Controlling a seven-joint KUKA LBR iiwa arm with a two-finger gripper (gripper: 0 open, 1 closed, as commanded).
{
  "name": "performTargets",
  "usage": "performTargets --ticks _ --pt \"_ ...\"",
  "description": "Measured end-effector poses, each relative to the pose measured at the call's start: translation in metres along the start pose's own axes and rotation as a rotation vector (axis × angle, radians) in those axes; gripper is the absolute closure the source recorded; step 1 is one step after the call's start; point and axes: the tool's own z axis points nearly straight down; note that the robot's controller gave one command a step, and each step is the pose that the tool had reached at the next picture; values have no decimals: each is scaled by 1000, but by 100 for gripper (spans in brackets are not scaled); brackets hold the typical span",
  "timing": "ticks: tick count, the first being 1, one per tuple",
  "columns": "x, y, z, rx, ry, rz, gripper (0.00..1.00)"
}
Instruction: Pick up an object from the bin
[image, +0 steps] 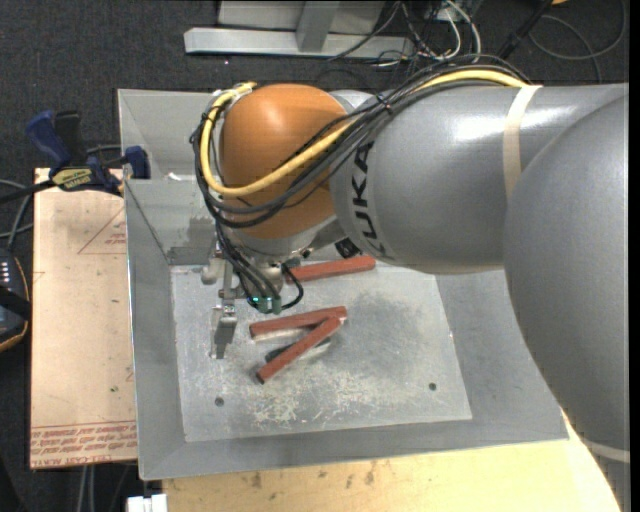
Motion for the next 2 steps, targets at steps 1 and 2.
performTargets --ticks 1,2 --pt "-2 -1 -4 -2 -7 4 0" --pt "9 -40 67 -3 -10 31 0"
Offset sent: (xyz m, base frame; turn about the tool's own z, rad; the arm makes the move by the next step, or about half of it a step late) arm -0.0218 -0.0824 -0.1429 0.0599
